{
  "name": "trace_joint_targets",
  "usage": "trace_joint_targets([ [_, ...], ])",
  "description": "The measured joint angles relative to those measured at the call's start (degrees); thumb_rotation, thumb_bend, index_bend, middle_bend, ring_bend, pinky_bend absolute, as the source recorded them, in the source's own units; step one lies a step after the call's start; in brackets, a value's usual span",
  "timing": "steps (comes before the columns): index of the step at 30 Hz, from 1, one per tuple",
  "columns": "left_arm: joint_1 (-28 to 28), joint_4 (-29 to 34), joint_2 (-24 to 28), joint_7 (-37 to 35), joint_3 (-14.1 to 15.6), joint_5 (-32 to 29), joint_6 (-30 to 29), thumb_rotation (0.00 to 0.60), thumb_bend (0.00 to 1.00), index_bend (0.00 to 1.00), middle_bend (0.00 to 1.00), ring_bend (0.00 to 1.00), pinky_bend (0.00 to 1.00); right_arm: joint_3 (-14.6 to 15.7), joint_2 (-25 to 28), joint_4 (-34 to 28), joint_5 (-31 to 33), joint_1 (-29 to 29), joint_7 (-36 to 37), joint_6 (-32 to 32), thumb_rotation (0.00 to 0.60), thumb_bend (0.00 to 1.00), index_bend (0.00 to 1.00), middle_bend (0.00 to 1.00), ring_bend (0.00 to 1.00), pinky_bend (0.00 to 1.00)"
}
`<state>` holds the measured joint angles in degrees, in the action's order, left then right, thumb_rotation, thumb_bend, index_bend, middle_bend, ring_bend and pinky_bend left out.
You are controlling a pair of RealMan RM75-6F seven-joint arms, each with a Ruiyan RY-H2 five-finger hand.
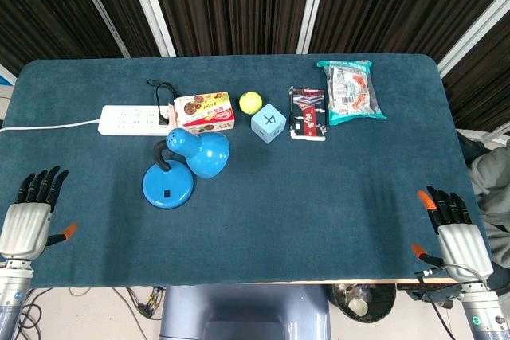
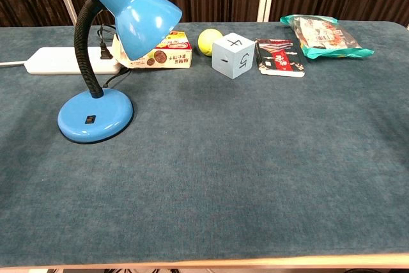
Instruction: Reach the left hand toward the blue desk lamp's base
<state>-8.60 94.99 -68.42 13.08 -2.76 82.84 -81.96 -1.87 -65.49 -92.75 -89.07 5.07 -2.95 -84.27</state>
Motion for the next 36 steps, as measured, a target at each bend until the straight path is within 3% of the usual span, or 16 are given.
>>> trace_joint_targets([
  [19,-0.05,0.34,0.26,0.58,0.44,0.18,0.49,0.6,0.15,0.0,0.0,0.0,0.04,0.03,-0.02,-0.07,-0.03,0.0,-0.09,0.0,0.6,0.24,0.0,0.0,0.0,0.0],
  [21,-0.12,0.41,0.29,0.92,0.57,0.25,0.7,0.6,0.15,0.0,0.0,0.0,0.06,0.03,-0.02,-0.08,0.01,-0.01,-0.04,0.01,0.6,0.24,0.0,0.0,0.0,0.0],
  [23,-0.29,0.56,0.33,1.42,0.69,0.34,1.09,0.6,0.15,0.0,0.02,0.04,0.17,0.02,-0.01,-0.12,0.01,-0.02,-0.01,-0.02,0.6,0.24,0.0,0.0,0.0,0.0],
  [25,-0.54,0.75,0.34,2.11,0.72,0.39,1.43,0.6,0.18,0.0,0.17,0.21,0.38,0.03,0.01,-0.18,0.01,-0.04,0.04,-0.04,0.6,0.23,0.0,0.0,0.0,0.0],
  [27,-0.97,1.16,0.35,3.37,0.66,0.41,1.94,0.6,0.26,0.0,0.49,0.54,0.65,0.03,0.03,-0.22,0.03,-0.04,0.1,-0.01,0.6,0.23,0.0,0.0,0.0,0.0],
  [29,-1.57,1.84,0.38,5.18,0.56,0.29,2.76,0.6,0.31,0.0,0.67,0.71,0.77,0.05,0.03,-0.26,0.03,-0.03,0.14,0.03,0.6,0.24,0.0,0.0,0.0,0.0],
  [32,-2.74,3.47,0.47,8.22,0.43,-0.69,5.08,0.6,0.39,0.0,0.8,0.82,0.83,0.07,0.05,-0.32,0.03,-0.01,0.19,0.1,0.6,0.24,0.0,0.0,0.0,0.0],
  [36,-5.0,6.95,0.39,13.81,-0.04,-5.36,10.01,0.6,0.45,0.01,0.87,0.88,0.88,0.07,0.13,-0.39,0.08,-0.03,0.41,0.11,0.6,0.24,0.0,0.0,0.0,0.0],
])
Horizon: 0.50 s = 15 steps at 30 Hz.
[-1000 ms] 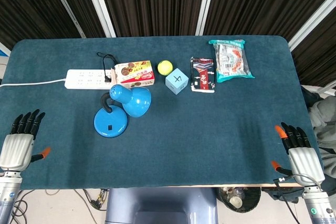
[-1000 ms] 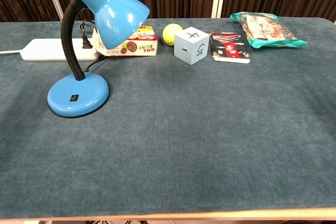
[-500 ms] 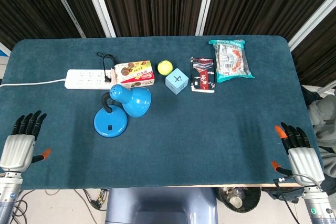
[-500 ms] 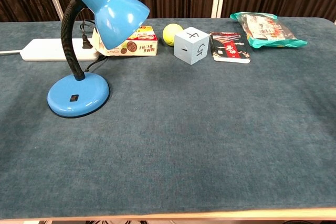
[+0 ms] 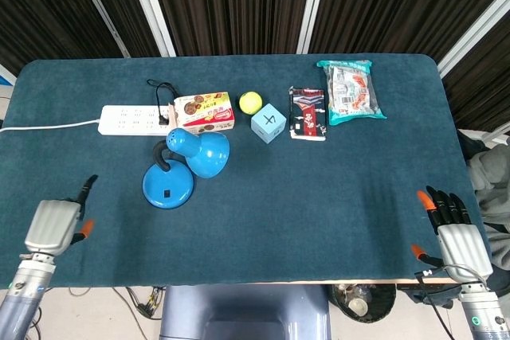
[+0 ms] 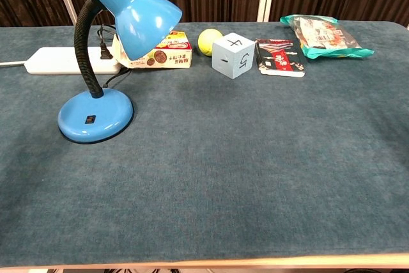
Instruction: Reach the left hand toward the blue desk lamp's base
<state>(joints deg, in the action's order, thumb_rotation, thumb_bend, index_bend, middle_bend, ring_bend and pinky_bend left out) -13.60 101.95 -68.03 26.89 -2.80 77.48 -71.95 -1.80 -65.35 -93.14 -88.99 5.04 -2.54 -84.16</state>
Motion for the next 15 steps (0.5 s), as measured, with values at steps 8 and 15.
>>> trace_joint_targets([
  [8,-6.21,5.87,-3.09,13.57,-1.76,-14.72,7.19,0.6,0.48,0.02,0.89,0.91,0.9,-0.04,0.05,-0.05,0.15,0.12,0.32,0.29,0.6,0.24,0.0,0.0,0.0,0.0],
  [15,-11.45,7.67,-7.48,22.15,-3.25,-24.29,8.19,0.6,0.48,0.03,0.9,0.91,0.9,-0.05,0.12,-0.13,0.25,0.21,0.66,0.5,0.6,0.24,0.0,0.0,0.0,0.0],
])
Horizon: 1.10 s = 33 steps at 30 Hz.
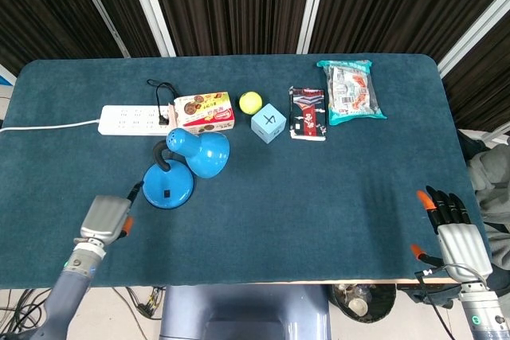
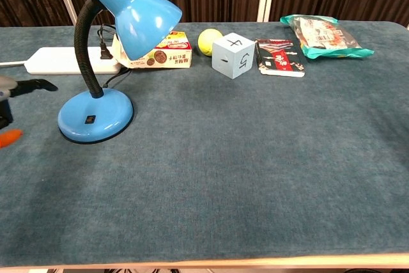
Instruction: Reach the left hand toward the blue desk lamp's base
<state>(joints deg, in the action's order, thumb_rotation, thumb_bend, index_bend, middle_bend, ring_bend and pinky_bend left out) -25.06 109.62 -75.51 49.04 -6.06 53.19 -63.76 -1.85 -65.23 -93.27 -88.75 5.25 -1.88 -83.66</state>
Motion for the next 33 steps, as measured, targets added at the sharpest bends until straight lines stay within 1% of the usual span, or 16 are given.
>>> trace_joint_targets([
  [5,-3.32,0.3,-2.58,4.34,-0.11,-5.24,-0.23,0.6,0.48,0.03,0.9,0.91,0.9,-0.02,0.04,-0.07,0.09,0.02,0.17,0.06,0.6,0.24,0.0,0.0,0.0,0.0],
  [11,-5.6,0.19,-5.27,6.87,0.96,-8.65,-1.46,0.6,0.48,0.05,0.9,0.91,0.9,-0.03,0.09,-0.14,0.19,0.02,0.28,0.14,0.6,0.24,0.0,0.0,0.0,0.0],
  [20,-7.36,-0.65,-7.56,7.63,2.54,-10.85,-3.2,0.6,0.48,0.05,0.9,0.91,0.9,-0.03,0.13,-0.24,0.19,-0.01,0.36,0.07,0.6,0.24,0.0,0.0,0.0,0.0],
  [33,-8.83,-1.38,-8.78,6.91,4.65,-11.32,-4.22,0.6,0.5,0.05,0.9,0.91,0.9,-0.05,0.09,-0.28,0.21,-0.04,0.26,0.0,0.6,0.24,0.0,0.0,0.0,0.0],
])
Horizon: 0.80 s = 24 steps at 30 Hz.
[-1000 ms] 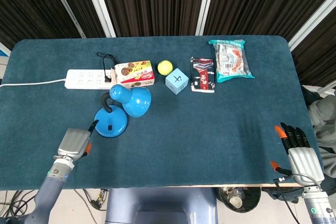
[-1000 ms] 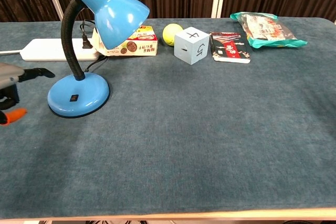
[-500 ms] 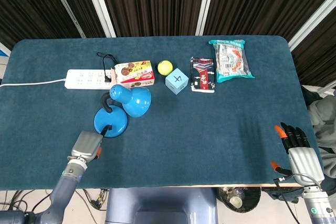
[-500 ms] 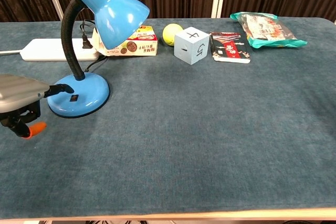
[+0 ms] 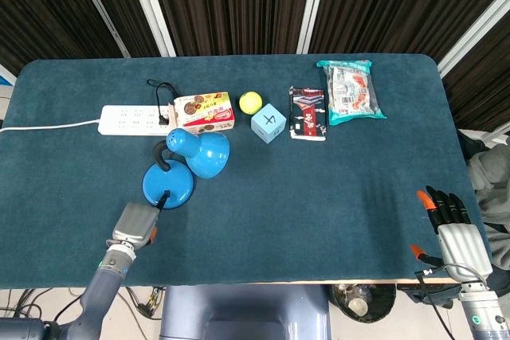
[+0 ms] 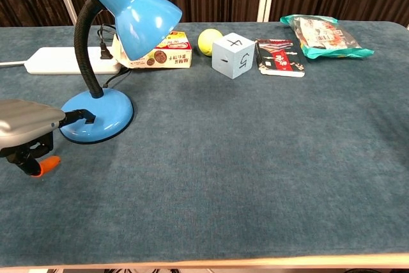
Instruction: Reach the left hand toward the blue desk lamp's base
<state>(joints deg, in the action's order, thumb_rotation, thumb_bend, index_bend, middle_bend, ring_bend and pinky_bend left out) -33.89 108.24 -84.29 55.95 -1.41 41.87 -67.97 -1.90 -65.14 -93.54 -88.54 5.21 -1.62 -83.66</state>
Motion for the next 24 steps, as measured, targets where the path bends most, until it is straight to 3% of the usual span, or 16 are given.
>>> trace_joint_targets([
  [17,0.25,0.08,-0.18,-1.51,3.72,2.33,-1.75,0.6,0.48,0.07,0.86,0.89,0.89,0.0,0.0,-0.07,-0.14,-0.07,0.1,-0.22,0.6,0.24,0.0,0.0,0.0,0.0],
  [19,0.58,-0.03,-0.16,-2.84,3.6,3.92,-2.46,0.6,0.43,0.06,0.79,0.83,0.85,-0.01,0.0,-0.08,-0.11,-0.08,0.12,-0.23,0.6,0.24,0.0,0.0,0.0,0.0],
  [21,0.9,-0.04,-0.01,-4.26,3.38,5.7,-3.17,0.6,0.36,0.04,0.66,0.71,0.78,-0.02,0.01,-0.09,-0.07,-0.08,0.14,-0.21,0.6,0.24,0.0,0.0,0.0,0.0],
  [22,1.07,-0.04,0.12,-4.94,3.27,6.76,-3.58,0.6,0.32,0.02,0.57,0.63,0.72,-0.02,0.03,-0.09,-0.07,-0.09,0.15,-0.23,0.6,0.24,0.0,0.0,0.0,0.0],
  [24,1.53,-0.21,0.63,-6.5,3.23,10.0,-4.68,0.6,0.25,0.0,0.32,0.38,0.49,-0.02,0.05,-0.08,-0.1,-0.13,0.18,-0.31,0.6,0.24,0.0,0.0,0.0,0.0],
])
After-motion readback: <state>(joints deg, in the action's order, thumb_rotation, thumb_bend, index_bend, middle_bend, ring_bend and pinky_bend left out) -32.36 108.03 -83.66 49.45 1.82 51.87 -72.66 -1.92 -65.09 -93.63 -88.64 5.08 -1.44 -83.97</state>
